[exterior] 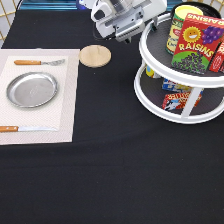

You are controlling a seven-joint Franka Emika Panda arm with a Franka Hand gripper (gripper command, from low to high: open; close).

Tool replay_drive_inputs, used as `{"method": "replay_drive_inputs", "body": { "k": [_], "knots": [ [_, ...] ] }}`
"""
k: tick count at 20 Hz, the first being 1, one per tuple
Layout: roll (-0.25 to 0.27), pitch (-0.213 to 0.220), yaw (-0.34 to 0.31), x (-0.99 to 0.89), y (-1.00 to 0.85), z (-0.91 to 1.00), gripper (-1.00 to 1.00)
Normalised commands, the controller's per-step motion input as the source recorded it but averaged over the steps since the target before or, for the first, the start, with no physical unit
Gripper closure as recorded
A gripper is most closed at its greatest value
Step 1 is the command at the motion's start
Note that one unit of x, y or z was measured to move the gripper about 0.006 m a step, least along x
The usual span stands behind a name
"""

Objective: Pick up the bowl from the lazy Susan and put bowl on the plate

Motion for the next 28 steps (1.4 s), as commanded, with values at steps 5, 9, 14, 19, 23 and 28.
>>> {"method": "replay_drive_inputs", "body": {
  "k": [5, 9, 14, 19, 23, 28],
  "knots": [
    [-0.015, 0.0, 0.0, 0.39, 0.0, -0.05, -1.0],
    [-0.039, 0.0, 0.003, 0.63, 0.0, 0.0, -1.0],
    [-0.031, 0.0, 0.02, 0.67, 0.0, 0.0, -1.0],
    [-0.03, 0.0, 0.042, 0.7, 0.0, 0.0, -1.0],
    [-0.013, 0.006, 0.065, 0.71, -0.05, 0.07, -1.0],
    [-0.002, 0.033, 0.077, 0.68, -0.09, 0.16, -1.0]
  ]
}}
